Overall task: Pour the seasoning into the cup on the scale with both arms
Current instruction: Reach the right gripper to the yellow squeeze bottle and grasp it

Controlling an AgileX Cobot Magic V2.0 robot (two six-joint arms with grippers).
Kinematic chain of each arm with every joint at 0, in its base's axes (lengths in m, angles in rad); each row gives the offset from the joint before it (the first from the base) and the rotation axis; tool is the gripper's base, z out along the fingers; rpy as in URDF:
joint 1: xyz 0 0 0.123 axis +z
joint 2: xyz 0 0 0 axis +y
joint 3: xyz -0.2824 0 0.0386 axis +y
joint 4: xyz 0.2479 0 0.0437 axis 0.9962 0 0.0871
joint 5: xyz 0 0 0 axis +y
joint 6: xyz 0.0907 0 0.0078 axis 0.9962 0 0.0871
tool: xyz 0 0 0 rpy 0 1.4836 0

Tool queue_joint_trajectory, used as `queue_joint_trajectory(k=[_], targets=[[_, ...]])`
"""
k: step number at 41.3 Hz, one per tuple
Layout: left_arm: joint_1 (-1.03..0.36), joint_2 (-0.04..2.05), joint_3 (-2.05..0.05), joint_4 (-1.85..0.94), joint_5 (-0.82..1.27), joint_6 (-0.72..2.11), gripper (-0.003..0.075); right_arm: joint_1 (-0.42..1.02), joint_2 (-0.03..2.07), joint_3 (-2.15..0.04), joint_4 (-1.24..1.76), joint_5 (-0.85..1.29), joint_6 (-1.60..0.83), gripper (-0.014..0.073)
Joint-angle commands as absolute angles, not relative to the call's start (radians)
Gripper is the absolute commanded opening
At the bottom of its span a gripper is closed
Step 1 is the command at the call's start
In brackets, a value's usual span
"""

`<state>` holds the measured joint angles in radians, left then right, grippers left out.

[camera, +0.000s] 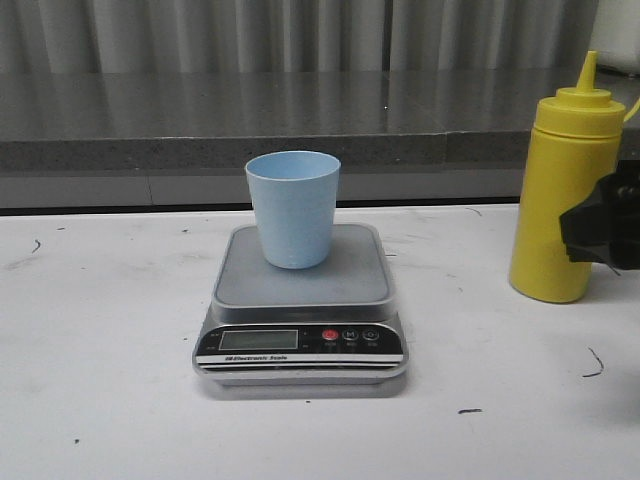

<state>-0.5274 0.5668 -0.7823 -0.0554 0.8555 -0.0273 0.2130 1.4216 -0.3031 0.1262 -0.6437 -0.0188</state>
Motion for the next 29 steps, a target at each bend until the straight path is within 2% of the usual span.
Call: queue_joint_trajectory(k=[1, 7, 29], targets=[[-0.531, 0.571, -0.808, -0.063, 0.789, -0.036, 0.0353, 0.215, 1.485, -0.324, 0.11, -0.871, 0.016, 0.0614], [-0.531, 0.571, -0.808, -0.063, 0.789, -0.036, 0.0353, 0.215, 1.584, -0.348, 0.11, -0.978, 0.02, 0.0614], [-0.531, 0.571, -0.808, -0.063, 0.789, -0.036, 0.0346, 0.198, 1.767, -0.544, 0.128, -0.997, 0.059, 0.0614]])
